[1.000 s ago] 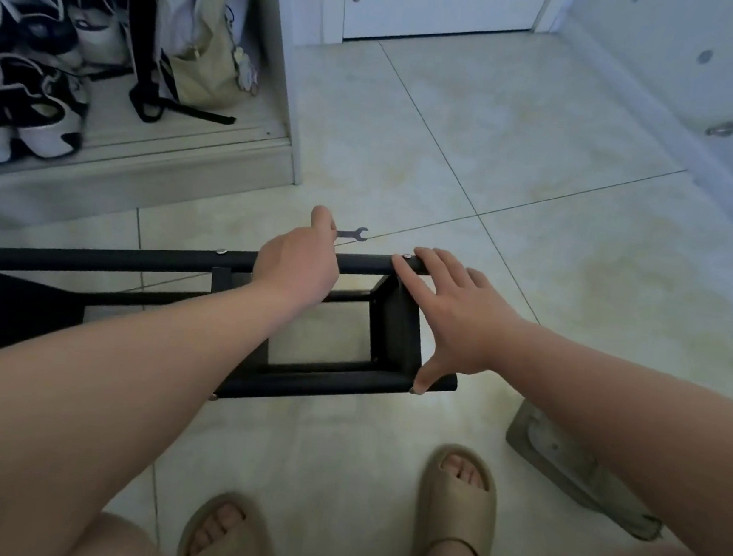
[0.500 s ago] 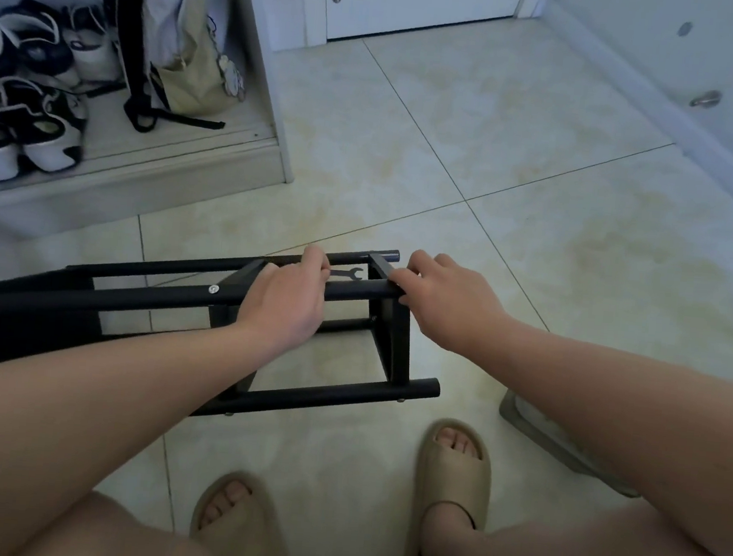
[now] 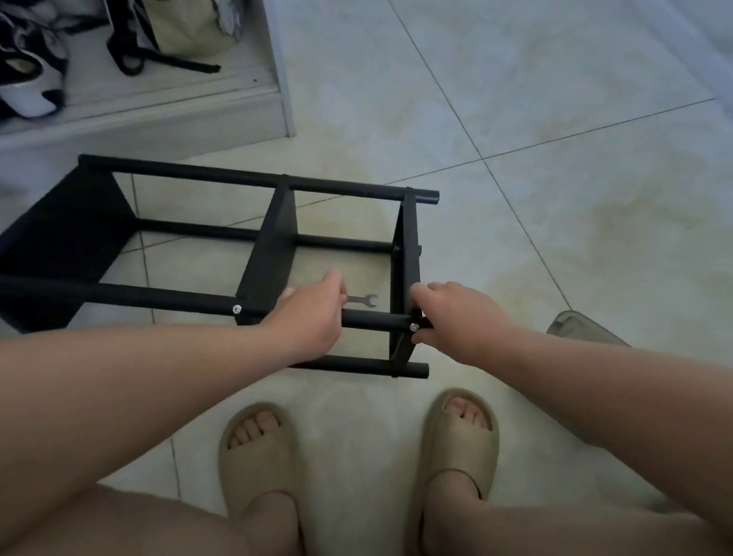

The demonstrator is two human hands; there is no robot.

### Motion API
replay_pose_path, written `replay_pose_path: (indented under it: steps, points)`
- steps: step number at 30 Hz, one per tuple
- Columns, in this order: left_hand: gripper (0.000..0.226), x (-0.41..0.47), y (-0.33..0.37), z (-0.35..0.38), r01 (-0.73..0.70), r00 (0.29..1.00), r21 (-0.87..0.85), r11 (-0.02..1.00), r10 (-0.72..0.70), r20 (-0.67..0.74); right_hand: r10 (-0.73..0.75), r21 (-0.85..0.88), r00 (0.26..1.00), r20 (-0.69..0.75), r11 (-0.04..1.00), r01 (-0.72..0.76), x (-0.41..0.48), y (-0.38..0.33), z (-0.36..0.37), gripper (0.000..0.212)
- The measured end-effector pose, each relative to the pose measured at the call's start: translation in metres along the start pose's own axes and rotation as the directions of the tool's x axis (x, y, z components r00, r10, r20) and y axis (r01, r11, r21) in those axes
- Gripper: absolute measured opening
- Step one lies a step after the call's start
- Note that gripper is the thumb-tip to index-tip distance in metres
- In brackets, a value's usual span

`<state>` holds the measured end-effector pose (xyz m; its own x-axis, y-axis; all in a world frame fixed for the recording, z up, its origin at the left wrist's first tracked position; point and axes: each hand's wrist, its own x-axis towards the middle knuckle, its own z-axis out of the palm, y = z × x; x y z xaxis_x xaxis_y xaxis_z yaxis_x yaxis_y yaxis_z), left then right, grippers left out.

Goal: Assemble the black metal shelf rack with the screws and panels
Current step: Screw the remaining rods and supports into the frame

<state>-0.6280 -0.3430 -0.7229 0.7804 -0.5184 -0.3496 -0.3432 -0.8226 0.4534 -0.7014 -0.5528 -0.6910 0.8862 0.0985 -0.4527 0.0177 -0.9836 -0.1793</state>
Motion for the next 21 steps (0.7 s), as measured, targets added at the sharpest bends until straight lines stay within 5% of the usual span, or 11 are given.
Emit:
replay_pose_path:
  steps: [11, 16, 21]
  points:
    - [0.016, 0.025, -0.015, 0.038, 0.119, 0.909, 0.002, 0.993, -0.11, 0.403, -0.056, -0.015, 0.982, 0.179, 0.998, 0.06, 0.009, 0.005, 0.053, 0.033]
    - [0.011, 0.022, -0.023, 0.045, 0.112, 0.886, 0.047, 0.993, -0.121, 0.449, -0.063, -0.021, 0.971, 0.232, 0.997, 0.07, 0.011, 0.003, 0.066, 0.034]
    - [0.013, 0.029, -0.026, 0.043, 0.098, 0.898, 0.019, 0.995, -0.097, 0.429, -0.11, -0.199, 0.987, 0.118, 0.971, 0.133, 0.02, 0.012, 0.057, 0.076]
